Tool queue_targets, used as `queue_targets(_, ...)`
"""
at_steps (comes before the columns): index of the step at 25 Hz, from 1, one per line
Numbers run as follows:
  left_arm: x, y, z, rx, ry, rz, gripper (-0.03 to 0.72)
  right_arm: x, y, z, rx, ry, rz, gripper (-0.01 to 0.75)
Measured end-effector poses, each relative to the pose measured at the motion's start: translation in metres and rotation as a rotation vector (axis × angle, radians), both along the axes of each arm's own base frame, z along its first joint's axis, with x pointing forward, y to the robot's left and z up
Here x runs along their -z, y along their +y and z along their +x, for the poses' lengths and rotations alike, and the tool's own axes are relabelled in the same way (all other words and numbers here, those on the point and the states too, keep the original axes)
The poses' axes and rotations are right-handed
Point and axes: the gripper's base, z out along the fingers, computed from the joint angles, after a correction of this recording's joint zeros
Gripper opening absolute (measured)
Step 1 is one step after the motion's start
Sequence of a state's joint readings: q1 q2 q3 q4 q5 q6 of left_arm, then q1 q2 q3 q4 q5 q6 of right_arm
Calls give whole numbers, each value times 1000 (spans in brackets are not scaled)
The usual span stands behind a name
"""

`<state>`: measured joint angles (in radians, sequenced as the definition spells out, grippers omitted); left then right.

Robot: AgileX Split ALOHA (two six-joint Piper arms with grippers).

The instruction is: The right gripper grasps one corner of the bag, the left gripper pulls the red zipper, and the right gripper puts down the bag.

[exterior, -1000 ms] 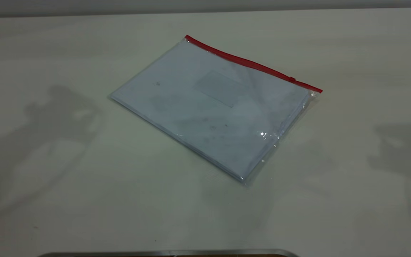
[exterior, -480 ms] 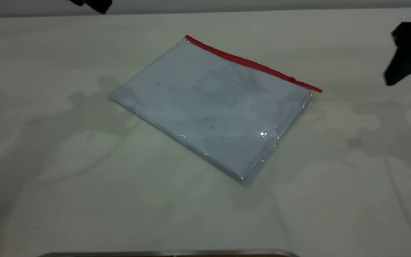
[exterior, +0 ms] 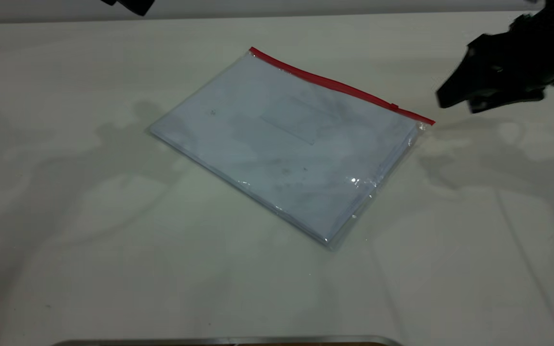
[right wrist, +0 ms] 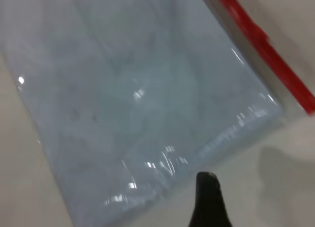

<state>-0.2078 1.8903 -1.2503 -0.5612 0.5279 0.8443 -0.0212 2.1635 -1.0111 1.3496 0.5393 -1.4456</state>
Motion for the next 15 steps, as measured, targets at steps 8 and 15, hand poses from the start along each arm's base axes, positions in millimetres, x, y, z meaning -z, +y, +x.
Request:
queue_targets(8, 1, 0, 0, -2, 3, -1, 586, 46, 3, 0, 21, -18, 57, 578)
queue_targets(15, 1, 0, 0, -5, 5, -2, 586, 75, 7, -4, 31, -7, 116, 578)
